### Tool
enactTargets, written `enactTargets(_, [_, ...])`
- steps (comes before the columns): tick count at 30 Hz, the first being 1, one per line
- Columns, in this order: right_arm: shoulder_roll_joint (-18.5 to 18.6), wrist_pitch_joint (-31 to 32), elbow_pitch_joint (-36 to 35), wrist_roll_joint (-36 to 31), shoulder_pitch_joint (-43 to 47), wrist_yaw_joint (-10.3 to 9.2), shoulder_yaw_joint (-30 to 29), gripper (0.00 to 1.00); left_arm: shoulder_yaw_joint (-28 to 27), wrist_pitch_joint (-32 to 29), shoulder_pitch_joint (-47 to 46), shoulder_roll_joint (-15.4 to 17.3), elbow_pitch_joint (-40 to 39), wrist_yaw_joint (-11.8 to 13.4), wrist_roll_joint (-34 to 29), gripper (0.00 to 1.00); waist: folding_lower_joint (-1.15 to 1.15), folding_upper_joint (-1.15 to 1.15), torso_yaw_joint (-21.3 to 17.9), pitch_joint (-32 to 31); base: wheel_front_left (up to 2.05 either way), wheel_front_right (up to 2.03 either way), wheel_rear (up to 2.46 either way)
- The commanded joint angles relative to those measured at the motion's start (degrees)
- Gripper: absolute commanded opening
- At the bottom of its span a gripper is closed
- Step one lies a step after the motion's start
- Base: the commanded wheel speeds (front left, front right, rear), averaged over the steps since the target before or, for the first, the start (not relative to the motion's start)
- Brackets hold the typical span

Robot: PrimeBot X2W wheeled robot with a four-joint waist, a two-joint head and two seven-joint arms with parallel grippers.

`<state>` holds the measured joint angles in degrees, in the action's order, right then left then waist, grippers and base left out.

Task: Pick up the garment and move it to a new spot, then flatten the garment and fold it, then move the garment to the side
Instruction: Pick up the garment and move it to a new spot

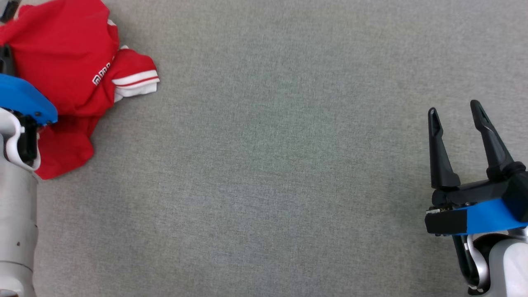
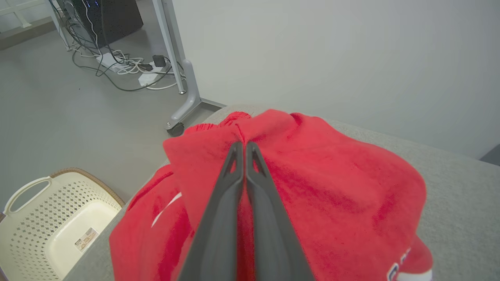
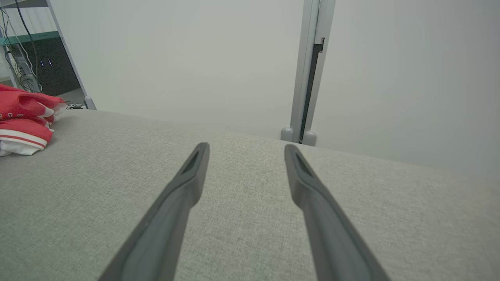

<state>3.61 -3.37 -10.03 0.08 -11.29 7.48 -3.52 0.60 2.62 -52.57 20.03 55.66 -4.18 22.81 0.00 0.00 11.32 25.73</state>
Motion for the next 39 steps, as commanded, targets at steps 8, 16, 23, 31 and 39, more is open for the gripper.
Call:
enactTargets(8, [-0.63, -2.53, 3.77, 2.01, 1.41, 0.03, 0.60, 1.00, 2.30, 4.84, -4.07, 2.10, -3.41, -0.85, -2.25, 0.00, 0.00, 0.00, -2.76, -6.72, 0.00, 0.00, 0.00])
enactTargets(16, [-0.73, -5.03, 7.29, 4.73, 3.15, 0.03, 0.63, 1.00, 6.48, 4.51, -7.63, 2.05, -14.19, -1.24, -5.29, 0.00, 0.00, 0.00, -6.17, -11.55, 0.00, 0.00, 0.00])
enactTargets(23, [-0.72, -7.35, 9.93, 7.62, 3.21, 0.03, 1.47, 1.00, 10.34, -0.70, -10.10, 0.56, -29.17, -1.20, -6.76, 0.00, 0.00, 0.00, -11.46, -13.59, 0.00, 0.00, 0.00])
enactTargets(31, [-0.69, -9.56, 12.62, 10.04, 2.15, 0.03, 2.33, 1.00, 14.83, -7.39, -10.96, -2.49, -41.94, -1.19, -6.87, 0.00, 0.00, 0.00, -19.92, -13.11, 0.00, 0.00, 0.00])
enactTargets(39, [-0.72, -11.08, 14.82, 11.87, 0.90, 0.03, 3.19, 1.00, 19.67, -8.87, -6.32, -6.89, -43.99, -1.23, -5.73, 0.00, 0.00, 0.00, -25.46, -11.30, 0.00, 0.00, 0.00])
